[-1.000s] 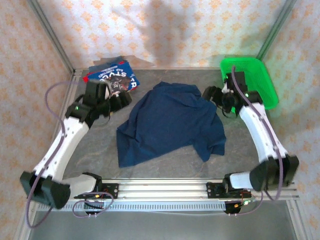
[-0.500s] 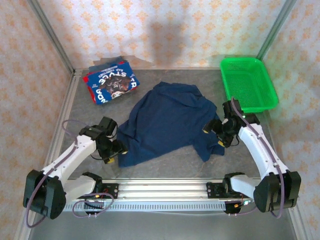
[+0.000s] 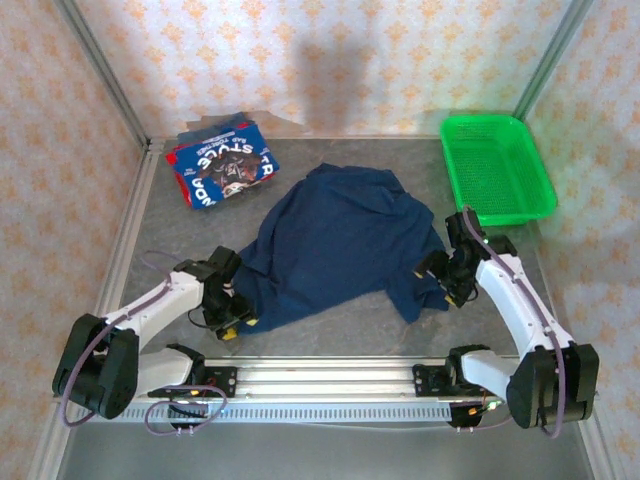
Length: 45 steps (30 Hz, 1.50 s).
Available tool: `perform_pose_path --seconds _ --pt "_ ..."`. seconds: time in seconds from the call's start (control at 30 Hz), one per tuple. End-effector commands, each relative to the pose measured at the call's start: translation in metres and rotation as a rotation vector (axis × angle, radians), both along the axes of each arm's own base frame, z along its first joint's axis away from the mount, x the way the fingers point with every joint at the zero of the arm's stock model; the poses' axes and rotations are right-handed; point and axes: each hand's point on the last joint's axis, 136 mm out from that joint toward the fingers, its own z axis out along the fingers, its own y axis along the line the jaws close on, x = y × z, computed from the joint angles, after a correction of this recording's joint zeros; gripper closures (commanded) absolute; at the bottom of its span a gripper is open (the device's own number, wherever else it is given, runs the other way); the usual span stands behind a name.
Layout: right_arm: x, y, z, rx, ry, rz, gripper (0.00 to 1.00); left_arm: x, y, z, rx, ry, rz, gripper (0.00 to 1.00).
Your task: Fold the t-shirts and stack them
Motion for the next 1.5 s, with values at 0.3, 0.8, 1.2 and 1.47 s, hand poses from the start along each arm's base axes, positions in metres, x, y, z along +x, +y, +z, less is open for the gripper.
perform_pose_path --seconds 0.3,0.8,1.2,1.47 --pt "-0.019 -0.034 -0.023 -0.044 0.047 -0.16 0.21 0.028 -0.007 -0.026 0.01 -0.043 0.024 0.64" --pt "-0.037 -0.041 -0.053 -0.026 0.109 -0.247 0.39 0.074 -0.016 0.015 0.008 -0.183 -0.031 1.0" --pt "-0.022 -0.037 -0.086 0.011 0.13 -0.286 0.64 0.076 -0.019 0.02 -0.014 -0.201 -0.035 1.0" --pt "-0.017 -0.043 -0.089 -0.021 0.127 -0.301 0.96 0.079 -0.016 0.033 -0.004 -0.236 -0.033 1.0"
